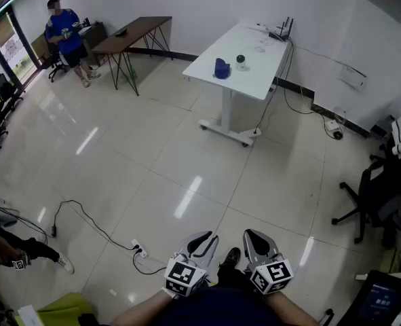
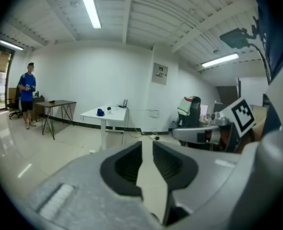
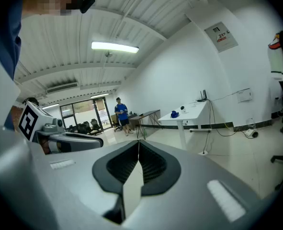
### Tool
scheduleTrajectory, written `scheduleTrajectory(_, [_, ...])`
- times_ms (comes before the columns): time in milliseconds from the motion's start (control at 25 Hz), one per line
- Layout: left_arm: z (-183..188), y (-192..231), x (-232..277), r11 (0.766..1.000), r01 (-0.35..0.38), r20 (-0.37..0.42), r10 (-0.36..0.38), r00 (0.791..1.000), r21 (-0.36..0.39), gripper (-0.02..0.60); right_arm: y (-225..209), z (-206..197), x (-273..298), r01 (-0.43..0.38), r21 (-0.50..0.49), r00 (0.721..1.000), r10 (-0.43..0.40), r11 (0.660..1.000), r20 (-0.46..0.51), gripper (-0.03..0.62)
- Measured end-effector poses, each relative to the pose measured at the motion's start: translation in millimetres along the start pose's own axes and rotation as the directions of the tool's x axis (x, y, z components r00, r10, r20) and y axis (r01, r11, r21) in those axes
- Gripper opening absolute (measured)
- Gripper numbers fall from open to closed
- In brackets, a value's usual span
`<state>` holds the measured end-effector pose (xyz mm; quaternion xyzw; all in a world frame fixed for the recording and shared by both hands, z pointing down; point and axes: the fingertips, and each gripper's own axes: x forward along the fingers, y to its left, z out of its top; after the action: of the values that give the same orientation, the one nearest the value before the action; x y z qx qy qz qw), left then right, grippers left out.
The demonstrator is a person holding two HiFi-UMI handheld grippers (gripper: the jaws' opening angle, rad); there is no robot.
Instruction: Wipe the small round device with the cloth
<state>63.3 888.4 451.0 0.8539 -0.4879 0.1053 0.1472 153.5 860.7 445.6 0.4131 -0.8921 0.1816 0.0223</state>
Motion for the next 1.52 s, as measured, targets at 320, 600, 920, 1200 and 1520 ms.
scheduleTrajectory(320, [44.1,1.8,84.0,1.000,-0.003,-0.015,0.003,1.000,0.004,0.081,-77.5,46.9,40.1,-0.016,0.019,1.000,0.017,1.000,-0.004,0.012])
scheduleTrajectory(600, [57.2,30.5,124.6,1.000,-0.023,-0.044,0.023,0.999,0.009,0.081,-117.8,60.7,78.0,0.014,0.073,1.000,-0.013,0.997,-0.013,0.012])
scheduleTrajectory(920, [68.5,93.5,178.2,0.999,0.037,-0.046,-0.037,0.998,-0.007,0.081,-142.2,65.6,154.3,0.062,0.071,0.997,-0.059,0.996,-0.046,0.012])
scheduleTrajectory(1200, [104.4,177.5,205.3,0.997,0.076,0.000,-0.077,0.997,-0.023,0.081,-142.4,93.9,233.8,0.118,0.042,0.992,-0.116,0.992,-0.056,0.012])
scheduleTrajectory(1520, [124.1,240.4,236.2,0.995,0.096,0.022,-0.095,0.995,-0.033,0.081,-150.5,108.8,296.4,0.154,0.032,0.986,-0.152,0.988,-0.070,0.012])
